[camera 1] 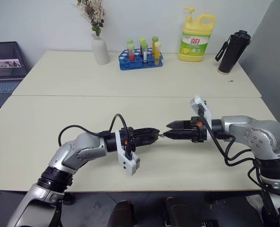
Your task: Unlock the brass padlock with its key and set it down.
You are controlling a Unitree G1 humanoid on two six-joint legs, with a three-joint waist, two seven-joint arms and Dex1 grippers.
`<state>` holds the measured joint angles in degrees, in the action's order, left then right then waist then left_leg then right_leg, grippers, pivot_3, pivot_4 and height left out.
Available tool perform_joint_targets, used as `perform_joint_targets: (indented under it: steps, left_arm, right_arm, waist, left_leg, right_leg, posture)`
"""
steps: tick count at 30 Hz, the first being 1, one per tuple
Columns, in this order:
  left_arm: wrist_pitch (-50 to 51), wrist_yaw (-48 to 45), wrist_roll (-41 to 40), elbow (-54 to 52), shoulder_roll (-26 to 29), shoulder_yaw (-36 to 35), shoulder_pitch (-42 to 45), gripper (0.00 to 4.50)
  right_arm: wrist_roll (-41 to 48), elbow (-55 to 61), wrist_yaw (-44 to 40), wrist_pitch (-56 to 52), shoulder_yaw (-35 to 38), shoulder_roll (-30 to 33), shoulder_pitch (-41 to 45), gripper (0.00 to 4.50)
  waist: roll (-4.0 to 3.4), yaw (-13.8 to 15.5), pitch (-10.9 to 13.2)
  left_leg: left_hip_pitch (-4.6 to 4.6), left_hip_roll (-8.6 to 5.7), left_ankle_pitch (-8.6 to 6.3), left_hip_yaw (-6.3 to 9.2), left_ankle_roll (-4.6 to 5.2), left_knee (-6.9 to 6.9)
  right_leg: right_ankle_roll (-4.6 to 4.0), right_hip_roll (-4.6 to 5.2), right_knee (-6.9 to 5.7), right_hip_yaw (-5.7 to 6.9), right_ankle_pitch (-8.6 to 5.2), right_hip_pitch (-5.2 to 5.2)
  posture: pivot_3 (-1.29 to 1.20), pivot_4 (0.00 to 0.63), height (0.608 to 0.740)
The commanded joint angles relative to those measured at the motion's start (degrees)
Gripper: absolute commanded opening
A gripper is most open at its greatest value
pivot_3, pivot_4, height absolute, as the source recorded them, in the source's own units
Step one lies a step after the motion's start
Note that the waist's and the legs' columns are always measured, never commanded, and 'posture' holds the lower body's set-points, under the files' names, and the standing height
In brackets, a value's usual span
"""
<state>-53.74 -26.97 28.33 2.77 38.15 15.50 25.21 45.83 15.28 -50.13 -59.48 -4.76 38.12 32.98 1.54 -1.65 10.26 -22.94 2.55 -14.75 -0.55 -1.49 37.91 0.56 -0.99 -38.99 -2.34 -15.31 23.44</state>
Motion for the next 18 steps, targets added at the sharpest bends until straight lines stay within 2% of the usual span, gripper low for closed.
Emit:
perform_joint_targets:
  steps: [1,7,18]
  left_arm:
    - [0.71,0.81,-1.75,-1.35,-0.20,-0.79,0.35,0.98]
    - [0.90,0.90,-1.72,-1.45,-0.33,-0.59,0.39,0.98]
    - [1.25,1.23,-1.30,-1.55,-0.67,-0.68,0.30,0.98]
  right_arm:
    - [0.19,3.34,-1.01,3.52,1.38,-0.93,-1.76,3.10]
    - [1.88,4.87,1.27,2.03,1.27,-4.18,-3.11,3.10]
    - [-0.44,2.60,4.11,2.15,-0.97,-8.50,-2.70,3.10]
  waist:
    - [0.00,-0.01,0.00]
    - [0.00,0.02,0.00]
    - [0.00,0.02,0.00]
  left_leg:
    - [0.00,0.01,0.00,-0.01,0.00,0.00]
    - [0.00,0.00,0.00,-0.01,0.00,0.00]
    - [0.00,-0.01,0.00,0.01,0.00,0.01]
  right_leg:
    - [0.00,0.00,-0.01,0.00,0.00,0.00]
    - [-0.01,0.00,-0.02,-0.02,0.00,0.00]
    - [-0.02,0.00,-0.02,0.00,0.01,-0.01]
  posture:
    - [0.00,0.150,0.740]
    - [0.00,0.150,0.740]
    - [0.00,0.150,0.740]
